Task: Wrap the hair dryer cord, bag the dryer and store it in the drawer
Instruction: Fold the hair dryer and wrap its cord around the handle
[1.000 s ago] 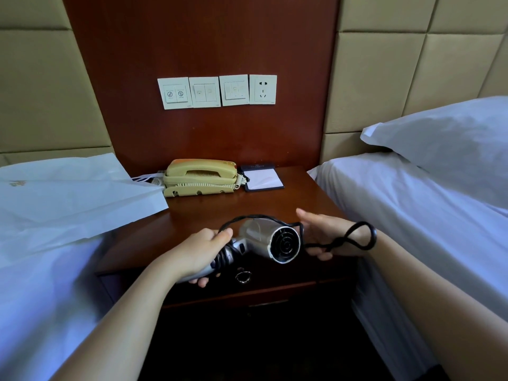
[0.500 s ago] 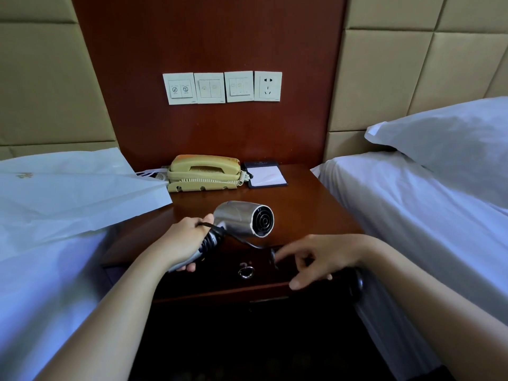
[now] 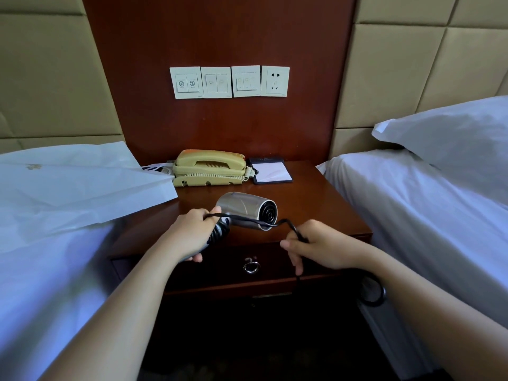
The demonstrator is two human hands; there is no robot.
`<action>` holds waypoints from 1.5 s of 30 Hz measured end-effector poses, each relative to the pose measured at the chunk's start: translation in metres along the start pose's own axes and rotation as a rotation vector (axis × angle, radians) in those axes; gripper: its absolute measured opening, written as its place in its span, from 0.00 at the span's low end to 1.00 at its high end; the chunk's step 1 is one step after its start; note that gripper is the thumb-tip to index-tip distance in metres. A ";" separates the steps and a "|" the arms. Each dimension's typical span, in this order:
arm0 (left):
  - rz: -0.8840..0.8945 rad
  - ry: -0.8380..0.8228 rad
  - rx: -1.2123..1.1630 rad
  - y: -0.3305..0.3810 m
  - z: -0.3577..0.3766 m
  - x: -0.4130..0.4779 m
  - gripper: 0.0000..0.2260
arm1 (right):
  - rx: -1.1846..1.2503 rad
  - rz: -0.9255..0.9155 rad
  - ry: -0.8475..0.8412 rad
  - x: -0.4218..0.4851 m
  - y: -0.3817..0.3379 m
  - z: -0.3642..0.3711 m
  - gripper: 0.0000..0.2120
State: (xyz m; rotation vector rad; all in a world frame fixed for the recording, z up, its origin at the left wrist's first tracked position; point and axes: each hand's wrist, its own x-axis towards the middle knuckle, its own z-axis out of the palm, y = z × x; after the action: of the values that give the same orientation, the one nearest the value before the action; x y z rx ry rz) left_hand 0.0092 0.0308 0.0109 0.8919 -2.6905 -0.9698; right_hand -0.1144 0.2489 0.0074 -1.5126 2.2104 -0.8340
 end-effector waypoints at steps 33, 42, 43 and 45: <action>0.154 -0.495 -0.801 0.031 -0.005 -0.011 0.21 | 0.048 0.247 0.201 0.008 0.049 -0.033 0.16; -0.026 -0.169 -0.997 0.021 -0.005 0.004 0.19 | -0.047 0.245 -0.094 0.003 0.002 -0.014 0.15; -0.053 -0.146 -1.011 0.021 -0.006 0.005 0.19 | -0.115 0.221 -0.088 0.003 -0.005 -0.015 0.15; -0.103 -0.104 -1.031 0.024 -0.005 0.006 0.19 | -0.219 0.178 -0.100 0.003 -0.017 -0.016 0.15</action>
State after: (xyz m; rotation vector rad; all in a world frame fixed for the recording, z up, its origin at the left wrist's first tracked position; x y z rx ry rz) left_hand -0.0054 0.0391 0.0295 0.7175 -1.7448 -2.1262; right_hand -0.1122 0.2465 0.0302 -1.3893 2.3810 -0.4648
